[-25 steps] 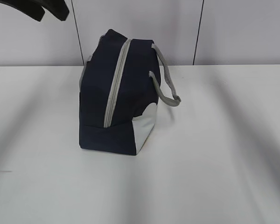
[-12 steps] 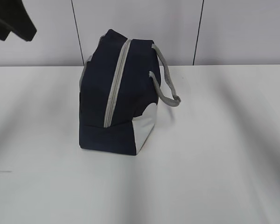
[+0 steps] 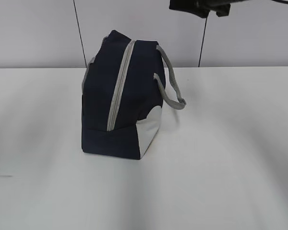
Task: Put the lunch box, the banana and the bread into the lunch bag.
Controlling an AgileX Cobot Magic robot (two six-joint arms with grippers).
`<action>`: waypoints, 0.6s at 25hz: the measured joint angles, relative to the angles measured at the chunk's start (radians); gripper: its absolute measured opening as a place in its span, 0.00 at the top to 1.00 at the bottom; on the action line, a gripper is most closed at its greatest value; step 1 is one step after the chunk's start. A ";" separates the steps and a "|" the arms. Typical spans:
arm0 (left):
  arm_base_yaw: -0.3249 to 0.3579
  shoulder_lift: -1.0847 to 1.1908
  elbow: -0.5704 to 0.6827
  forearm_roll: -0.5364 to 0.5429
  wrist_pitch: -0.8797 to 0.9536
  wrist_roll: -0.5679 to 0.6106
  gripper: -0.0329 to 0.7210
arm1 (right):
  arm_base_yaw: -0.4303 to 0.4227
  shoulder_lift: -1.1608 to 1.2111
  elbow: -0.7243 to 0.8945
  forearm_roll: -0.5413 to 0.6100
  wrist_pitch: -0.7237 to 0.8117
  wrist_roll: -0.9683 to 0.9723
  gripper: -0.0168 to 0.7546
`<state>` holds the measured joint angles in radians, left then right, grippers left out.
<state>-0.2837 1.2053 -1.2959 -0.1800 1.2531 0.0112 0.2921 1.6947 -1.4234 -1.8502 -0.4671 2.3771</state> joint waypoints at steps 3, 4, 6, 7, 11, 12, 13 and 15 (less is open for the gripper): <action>0.000 -0.046 0.022 0.000 0.002 0.000 0.38 | 0.096 -0.087 0.171 0.000 0.239 -0.037 0.43; 0.000 -0.061 0.027 0.000 0.002 0.000 0.38 | 0.130 -0.106 0.217 0.002 0.308 -0.042 0.43; 0.000 -0.081 0.036 0.000 0.002 0.000 0.38 | 0.183 -0.124 0.292 0.007 0.405 -0.045 0.43; 0.000 -0.089 0.038 0.000 0.002 0.000 0.38 | 0.206 -0.127 0.316 0.009 0.439 -0.047 0.43; 0.000 -0.113 0.056 0.000 0.002 0.000 0.38 | 0.240 -0.131 0.400 0.018 0.482 -0.047 0.46; 0.000 -0.118 0.056 0.000 0.002 0.000 0.38 | 0.242 -0.131 0.417 0.018 0.487 -0.047 0.47; 0.000 -0.122 0.056 0.000 0.002 0.000 0.38 | 0.242 -0.131 0.430 0.018 0.494 -0.047 0.47; 0.000 -0.133 0.058 0.000 0.002 -0.011 0.38 | 0.242 -0.131 0.439 0.021 0.497 -0.047 0.48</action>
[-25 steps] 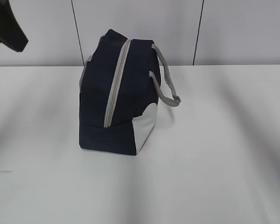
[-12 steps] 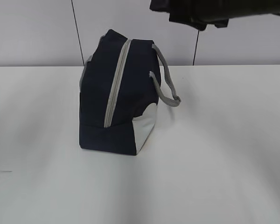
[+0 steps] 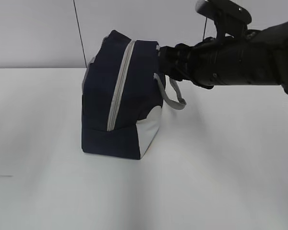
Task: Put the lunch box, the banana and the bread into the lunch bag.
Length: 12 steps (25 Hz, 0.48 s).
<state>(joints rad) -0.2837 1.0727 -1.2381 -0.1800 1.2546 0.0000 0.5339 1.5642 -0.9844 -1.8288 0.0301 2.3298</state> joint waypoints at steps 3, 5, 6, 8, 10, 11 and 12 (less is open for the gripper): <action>0.000 -0.030 0.038 0.007 0.000 -0.018 0.38 | 0.000 0.000 0.000 0.000 -0.030 -0.014 0.48; 0.000 -0.077 0.090 0.029 0.000 -0.023 0.38 | 0.000 0.000 0.000 0.000 -0.063 -0.046 0.48; 0.000 -0.103 0.125 0.045 0.000 -0.024 0.38 | 0.000 -0.002 0.000 0.000 -0.078 -0.068 0.48; 0.000 -0.182 0.195 0.079 0.000 -0.026 0.38 | 0.000 -0.002 0.000 0.000 -0.097 -0.111 0.48; 0.000 -0.266 0.273 0.111 0.000 -0.026 0.38 | 0.000 -0.002 0.000 0.000 -0.111 -0.129 0.48; 0.000 -0.312 0.305 0.125 0.000 -0.026 0.38 | 0.000 -0.002 0.000 0.000 -0.114 -0.135 0.48; 0.000 -0.360 0.344 0.138 0.000 -0.026 0.38 | 0.000 -0.002 0.000 0.000 -0.119 -0.139 0.48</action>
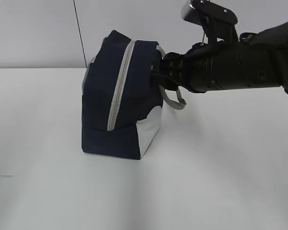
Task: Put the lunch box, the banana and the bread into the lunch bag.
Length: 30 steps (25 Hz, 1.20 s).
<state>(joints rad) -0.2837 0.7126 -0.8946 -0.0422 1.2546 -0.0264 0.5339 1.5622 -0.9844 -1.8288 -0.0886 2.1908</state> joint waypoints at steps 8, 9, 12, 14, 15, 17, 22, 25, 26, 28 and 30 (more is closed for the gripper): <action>0.000 -0.360 0.238 0.071 -0.029 0.000 0.39 | 0.000 0.000 0.000 0.000 -0.027 -0.018 0.48; 0.000 -0.396 0.260 0.073 -0.031 0.000 0.39 | 0.000 0.000 0.000 -0.002 -0.027 -0.021 0.48; 0.000 -0.510 0.314 0.074 -0.038 -0.002 0.39 | 0.000 0.000 0.000 -0.002 -0.029 -0.021 0.48; 0.000 -0.565 0.329 0.074 -0.040 -0.002 0.39 | 0.000 0.000 0.000 -0.002 -0.029 -0.023 0.48; 0.000 -0.587 0.330 0.074 -0.046 -0.004 0.39 | 0.000 0.000 0.000 -0.002 -0.029 -0.023 0.48; 0.000 -0.617 0.331 0.074 -0.056 -0.003 0.39 | 0.000 0.000 0.000 -0.004 -0.029 -0.025 0.48; 0.000 -0.632 0.371 0.049 -0.136 -0.003 0.39 | 0.000 0.000 0.000 -0.004 -0.031 -0.027 0.48; 0.000 -0.633 0.371 0.042 -0.141 -0.003 0.39 | 0.000 0.000 0.000 -0.004 -0.031 -0.027 0.48; 0.000 -0.633 0.371 0.042 -0.141 -0.003 0.40 | 0.000 0.000 0.000 -0.004 -0.031 -0.027 0.48; 0.000 -0.633 0.371 0.042 -0.141 -0.003 0.40 | 0.000 0.000 0.000 -0.004 -0.031 -0.029 0.48; 0.000 -0.633 0.371 0.042 -0.142 -0.003 0.40 | 0.000 0.000 0.000 -0.004 -0.031 -0.030 0.48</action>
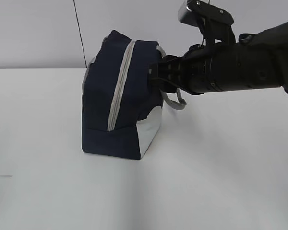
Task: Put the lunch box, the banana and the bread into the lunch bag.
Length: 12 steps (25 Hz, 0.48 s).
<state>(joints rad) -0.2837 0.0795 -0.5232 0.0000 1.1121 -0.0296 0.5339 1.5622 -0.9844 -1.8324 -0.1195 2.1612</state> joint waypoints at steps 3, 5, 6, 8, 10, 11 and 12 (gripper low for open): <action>0.000 0.000 0.000 0.000 0.000 0.000 0.41 | 0.000 0.000 0.000 0.000 0.014 -0.002 0.48; 0.000 0.000 0.000 0.000 0.000 0.000 0.41 | 0.000 0.000 0.000 0.000 0.050 -0.002 0.48; 0.000 0.000 0.000 -0.005 0.000 0.000 0.41 | 0.000 0.000 0.000 0.000 0.067 -0.002 0.48; 0.000 0.000 0.000 -0.005 0.000 0.000 0.41 | 0.000 0.000 0.000 0.000 0.097 -0.002 0.48; 0.000 0.000 0.000 -0.005 0.000 0.000 0.41 | 0.000 0.000 0.000 0.000 0.120 -0.002 0.48; 0.000 0.000 0.000 -0.005 0.000 0.000 0.41 | 0.000 0.000 0.000 0.000 0.133 -0.002 0.48; 0.000 0.000 0.000 -0.005 0.000 0.000 0.41 | 0.000 0.000 0.000 0.000 0.138 -0.002 0.48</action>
<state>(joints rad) -0.2837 0.0795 -0.5232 -0.0053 1.1124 -0.0296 0.5339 1.5622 -0.9844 -1.8324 0.0189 2.1595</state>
